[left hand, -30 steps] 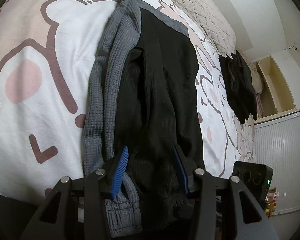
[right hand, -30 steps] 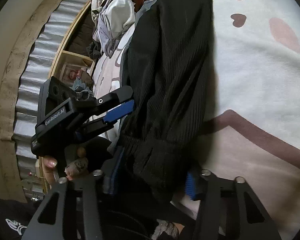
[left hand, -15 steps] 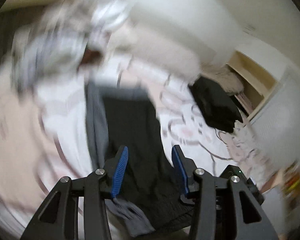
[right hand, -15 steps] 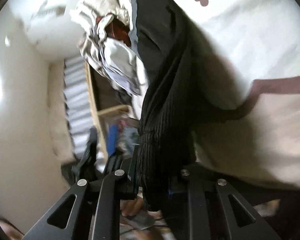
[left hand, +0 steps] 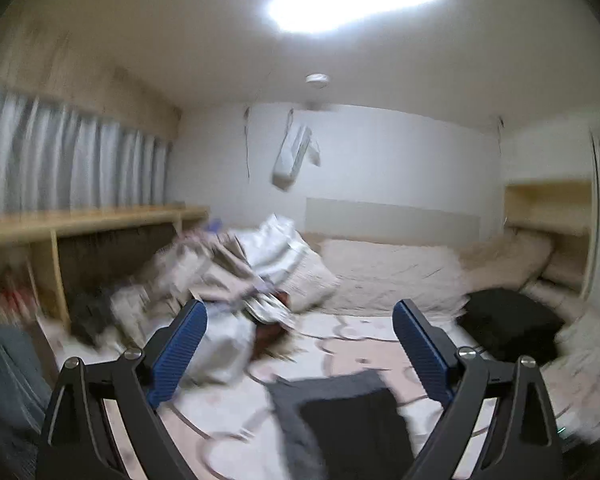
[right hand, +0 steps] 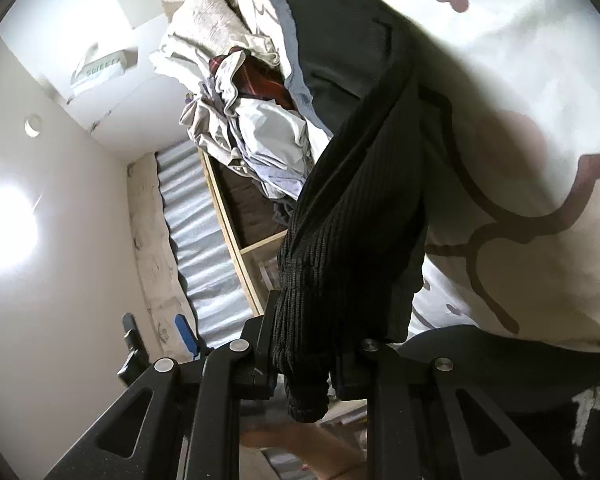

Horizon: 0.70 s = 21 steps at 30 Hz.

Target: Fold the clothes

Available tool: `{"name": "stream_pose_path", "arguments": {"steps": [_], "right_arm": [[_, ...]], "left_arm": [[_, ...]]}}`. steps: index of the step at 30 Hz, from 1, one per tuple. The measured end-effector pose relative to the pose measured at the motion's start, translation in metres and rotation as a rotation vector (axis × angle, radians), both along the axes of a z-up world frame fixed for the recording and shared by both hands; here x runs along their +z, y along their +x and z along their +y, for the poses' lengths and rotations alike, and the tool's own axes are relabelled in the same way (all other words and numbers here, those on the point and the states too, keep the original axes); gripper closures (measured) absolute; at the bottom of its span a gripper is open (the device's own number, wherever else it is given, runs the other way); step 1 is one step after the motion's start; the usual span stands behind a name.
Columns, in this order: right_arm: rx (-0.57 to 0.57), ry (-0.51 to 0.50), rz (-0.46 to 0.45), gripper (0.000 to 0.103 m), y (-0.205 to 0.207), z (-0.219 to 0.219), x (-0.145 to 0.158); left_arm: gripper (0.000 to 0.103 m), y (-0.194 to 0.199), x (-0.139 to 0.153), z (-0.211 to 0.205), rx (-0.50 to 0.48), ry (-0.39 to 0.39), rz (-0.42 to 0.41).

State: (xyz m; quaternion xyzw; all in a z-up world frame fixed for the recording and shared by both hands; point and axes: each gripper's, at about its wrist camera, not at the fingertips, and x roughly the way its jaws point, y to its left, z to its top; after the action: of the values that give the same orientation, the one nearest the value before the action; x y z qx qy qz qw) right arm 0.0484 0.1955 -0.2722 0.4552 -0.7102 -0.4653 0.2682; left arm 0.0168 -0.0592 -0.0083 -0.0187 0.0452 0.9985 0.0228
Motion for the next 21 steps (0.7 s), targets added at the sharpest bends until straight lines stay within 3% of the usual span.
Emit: {"name": "stream_pose_path", "arguments": {"steps": [4, 6, 8, 15, 21], "right_arm": [[-0.035, -0.056, -0.024, 0.082, -0.002, -0.001, -0.001], [-0.058, -0.089, -0.034, 0.082, -0.004, -0.001, -0.002], [-0.078, -0.118, -0.039, 0.082, -0.008, -0.002, 0.0], [-0.096, -0.156, -0.027, 0.082, -0.018, -0.006, 0.009], [-0.104, -0.168, -0.041, 0.082, -0.02, -0.009, 0.007]], "left_arm": [[0.008, 0.005, -0.033, 0.016, -0.001, -0.405, 0.163], [0.008, 0.01, -0.054, 0.013, -0.045, -0.53, 0.183], [0.008, 0.016, -0.075, 0.005, -0.129, -0.618, 0.132], [0.008, 0.058, -0.115, 0.005, -0.433, -0.784, -0.002], [0.008, 0.056, -0.121, 0.022, -0.586, -0.73, -0.158]]}}
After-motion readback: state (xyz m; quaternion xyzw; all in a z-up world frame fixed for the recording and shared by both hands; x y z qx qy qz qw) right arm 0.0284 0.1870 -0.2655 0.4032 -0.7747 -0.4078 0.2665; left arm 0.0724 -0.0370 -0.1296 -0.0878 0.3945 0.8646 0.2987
